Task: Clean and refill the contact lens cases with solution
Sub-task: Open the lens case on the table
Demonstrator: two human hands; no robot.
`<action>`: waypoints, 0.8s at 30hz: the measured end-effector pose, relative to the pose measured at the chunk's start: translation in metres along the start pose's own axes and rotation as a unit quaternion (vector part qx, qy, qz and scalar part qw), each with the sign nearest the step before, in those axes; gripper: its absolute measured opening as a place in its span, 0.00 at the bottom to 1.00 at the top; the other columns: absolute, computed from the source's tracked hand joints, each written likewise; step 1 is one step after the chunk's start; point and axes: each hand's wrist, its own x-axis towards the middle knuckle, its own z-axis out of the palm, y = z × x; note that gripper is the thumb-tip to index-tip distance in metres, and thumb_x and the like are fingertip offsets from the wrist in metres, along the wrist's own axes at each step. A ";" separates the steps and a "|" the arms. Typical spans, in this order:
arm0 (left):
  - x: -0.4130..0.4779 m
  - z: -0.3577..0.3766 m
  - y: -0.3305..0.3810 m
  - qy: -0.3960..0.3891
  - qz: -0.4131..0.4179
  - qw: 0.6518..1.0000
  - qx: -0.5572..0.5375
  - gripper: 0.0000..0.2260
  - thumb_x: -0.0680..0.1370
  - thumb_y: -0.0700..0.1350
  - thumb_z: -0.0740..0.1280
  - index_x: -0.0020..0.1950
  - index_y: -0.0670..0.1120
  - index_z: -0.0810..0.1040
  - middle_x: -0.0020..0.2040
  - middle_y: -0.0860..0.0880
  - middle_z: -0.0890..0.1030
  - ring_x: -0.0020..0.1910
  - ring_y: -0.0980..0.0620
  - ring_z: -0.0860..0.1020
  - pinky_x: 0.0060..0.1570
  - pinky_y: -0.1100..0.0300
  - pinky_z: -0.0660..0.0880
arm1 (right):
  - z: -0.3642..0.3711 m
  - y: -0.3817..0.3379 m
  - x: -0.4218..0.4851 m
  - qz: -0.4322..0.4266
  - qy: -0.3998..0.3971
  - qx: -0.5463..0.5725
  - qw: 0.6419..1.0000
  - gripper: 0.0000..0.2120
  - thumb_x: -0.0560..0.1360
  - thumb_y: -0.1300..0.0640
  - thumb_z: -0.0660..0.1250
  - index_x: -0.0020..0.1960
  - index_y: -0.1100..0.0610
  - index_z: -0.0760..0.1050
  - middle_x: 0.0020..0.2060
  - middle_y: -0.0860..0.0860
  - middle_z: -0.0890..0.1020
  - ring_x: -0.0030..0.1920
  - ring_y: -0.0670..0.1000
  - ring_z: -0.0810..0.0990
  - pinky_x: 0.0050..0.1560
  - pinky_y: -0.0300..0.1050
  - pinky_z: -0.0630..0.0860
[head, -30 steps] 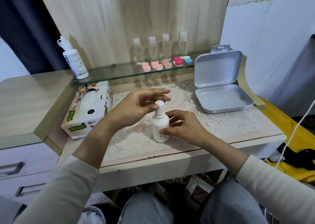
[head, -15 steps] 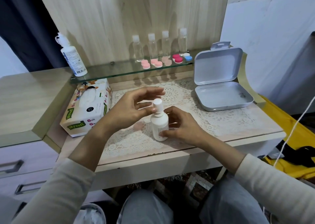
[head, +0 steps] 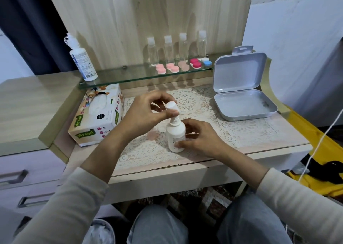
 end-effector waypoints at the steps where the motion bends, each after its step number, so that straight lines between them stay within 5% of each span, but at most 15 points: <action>1: 0.000 0.000 0.000 0.015 -0.005 1.000 -0.009 0.09 0.68 0.41 0.74 0.43 0.52 0.77 0.43 0.54 0.79 0.40 0.57 0.76 0.46 0.60 0.76 | 0.000 0.001 0.000 0.000 0.001 0.000 1.000 0.22 0.62 0.61 0.78 0.52 0.49 0.74 0.43 0.40 0.79 0.47 0.45 0.80 0.50 0.39 0.78; 6: -0.005 -0.004 -0.002 0.049 -0.037 0.992 -0.106 0.10 0.65 0.46 0.72 0.45 0.48 0.77 0.44 0.51 0.81 0.44 0.55 0.80 0.47 0.63 0.78 | 0.002 0.003 0.000 0.002 0.002 0.016 1.000 0.22 0.62 0.62 0.78 0.51 0.50 0.74 0.44 0.41 0.79 0.47 0.44 0.80 0.52 0.42 0.78; 14: -0.013 -0.010 -0.019 0.112 -0.073 0.986 -0.100 0.09 0.72 0.39 0.70 0.47 0.50 0.77 0.45 0.53 0.80 0.42 0.60 0.78 0.45 0.68 0.76 | 0.005 0.008 -0.002 0.009 0.008 0.060 0.998 0.22 0.62 0.64 0.77 0.49 0.48 0.73 0.46 0.51 0.82 0.48 0.52 0.81 0.53 0.48 0.78; 24: -0.020 -0.006 -0.067 0.119 -0.155 0.978 0.075 0.09 0.74 0.38 0.69 0.52 0.47 0.77 0.48 0.51 0.78 0.40 0.63 0.76 0.36 0.75 0.70 | -0.027 0.001 0.000 -0.003 0.061 0.055 0.997 0.21 0.61 0.63 0.78 0.51 0.52 0.75 0.47 0.54 0.83 0.47 0.53 0.82 0.51 0.48 0.79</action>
